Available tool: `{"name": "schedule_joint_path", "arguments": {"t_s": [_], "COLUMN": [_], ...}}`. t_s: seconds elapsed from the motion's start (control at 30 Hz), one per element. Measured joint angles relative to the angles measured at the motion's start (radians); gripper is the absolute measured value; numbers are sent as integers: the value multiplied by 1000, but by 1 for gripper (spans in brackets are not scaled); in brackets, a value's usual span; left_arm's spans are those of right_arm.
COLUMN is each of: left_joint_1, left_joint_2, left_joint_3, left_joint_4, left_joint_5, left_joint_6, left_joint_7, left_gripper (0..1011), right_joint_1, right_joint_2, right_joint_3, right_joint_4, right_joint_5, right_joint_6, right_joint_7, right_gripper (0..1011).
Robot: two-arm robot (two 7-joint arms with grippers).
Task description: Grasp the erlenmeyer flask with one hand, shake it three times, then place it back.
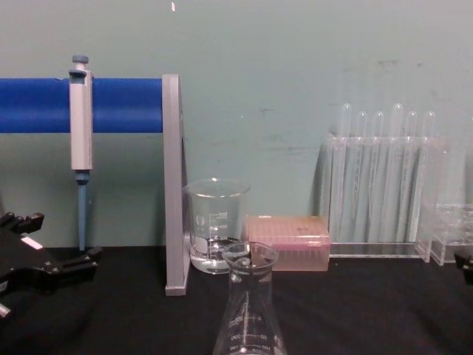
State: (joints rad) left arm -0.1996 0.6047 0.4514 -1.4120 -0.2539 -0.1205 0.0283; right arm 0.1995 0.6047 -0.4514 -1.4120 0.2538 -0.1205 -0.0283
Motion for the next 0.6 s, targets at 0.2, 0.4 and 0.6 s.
{"name": "schedule_joint_path", "arguments": {"t_s": [0.2,0.4,0.6], "left_joint_1": [0,0,0], "left_joint_2": [0,0,0], "left_joint_3": [0,0,0], "left_joint_4": [0,0,0], "left_joint_5": [0,0,0], "left_joint_6": [0,0,0], "left_joint_7": [0,0,0], "left_gripper": [1001,1001,1001], "right_joint_1": [0,-11,-43], "right_joint_2": [0,9,26], "right_joint_3": [0,20,58], "right_joint_4": [0,-6,-23], "right_joint_5": [0,4,42], "right_joint_6": [0,-17,-50], "right_joint_7": [0,32,82], "right_gripper": [1000,1000,1000]}}
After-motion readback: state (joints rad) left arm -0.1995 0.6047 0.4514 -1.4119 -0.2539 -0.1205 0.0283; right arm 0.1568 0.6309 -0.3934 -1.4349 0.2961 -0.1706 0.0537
